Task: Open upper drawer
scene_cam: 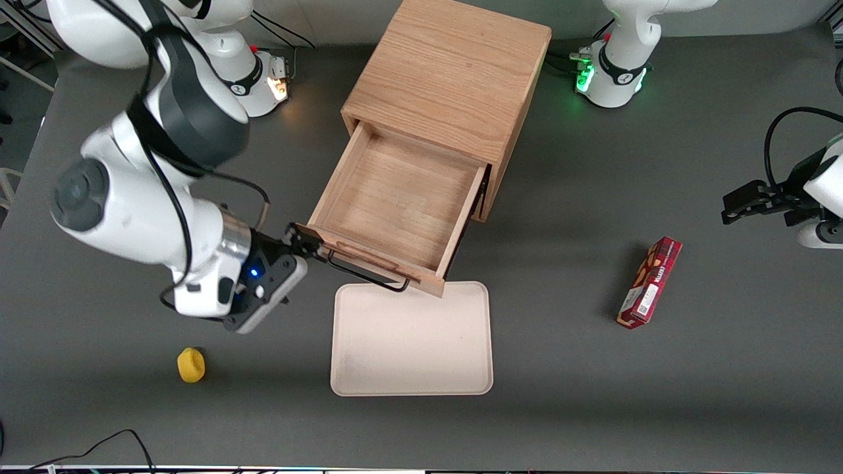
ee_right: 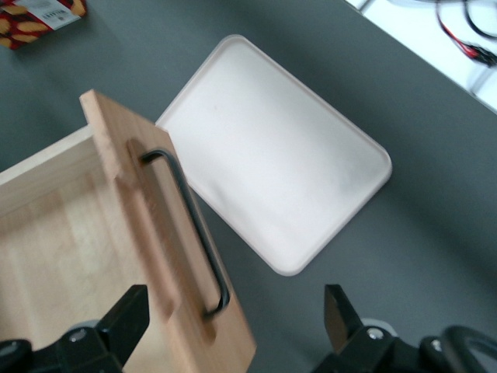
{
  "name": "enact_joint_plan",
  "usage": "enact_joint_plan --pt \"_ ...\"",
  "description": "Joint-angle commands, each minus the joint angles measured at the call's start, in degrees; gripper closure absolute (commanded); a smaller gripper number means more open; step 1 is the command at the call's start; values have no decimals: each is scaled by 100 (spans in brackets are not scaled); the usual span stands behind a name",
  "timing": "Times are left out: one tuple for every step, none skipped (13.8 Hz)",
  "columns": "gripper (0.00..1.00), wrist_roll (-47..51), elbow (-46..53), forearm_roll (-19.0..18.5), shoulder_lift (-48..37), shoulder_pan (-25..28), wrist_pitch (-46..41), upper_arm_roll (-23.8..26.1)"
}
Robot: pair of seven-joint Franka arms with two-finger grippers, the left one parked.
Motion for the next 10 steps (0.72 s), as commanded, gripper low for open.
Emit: enact_joint_plan --pt "0 1022 -466 -239 -933 0 -403 -104" --pt "0 1392 -581 -239 -1293 -26 -578 -139" --pt "0 1726 -591 -170 -1566 -43 -1136 -331" --pt "0 1938 -573 -178 -1804 -44 -1751 -568" --pt "0 1879 -651 -239 -2172 -52 -2262 -875" --pt "0 1879 -852 -239 -2419 -52 -2597 -1130" --pt "0 1948 -1324 -239 -2718 -52 -2653 -1324" --pt "0 1958 -1851 -283 -2964 -61 -2558 -1517" --pt "0 1958 -2448 -318 -3193 -61 -2287 -1763" --pt "0 1958 -3072 -336 -3448 -61 -1919 -1965"
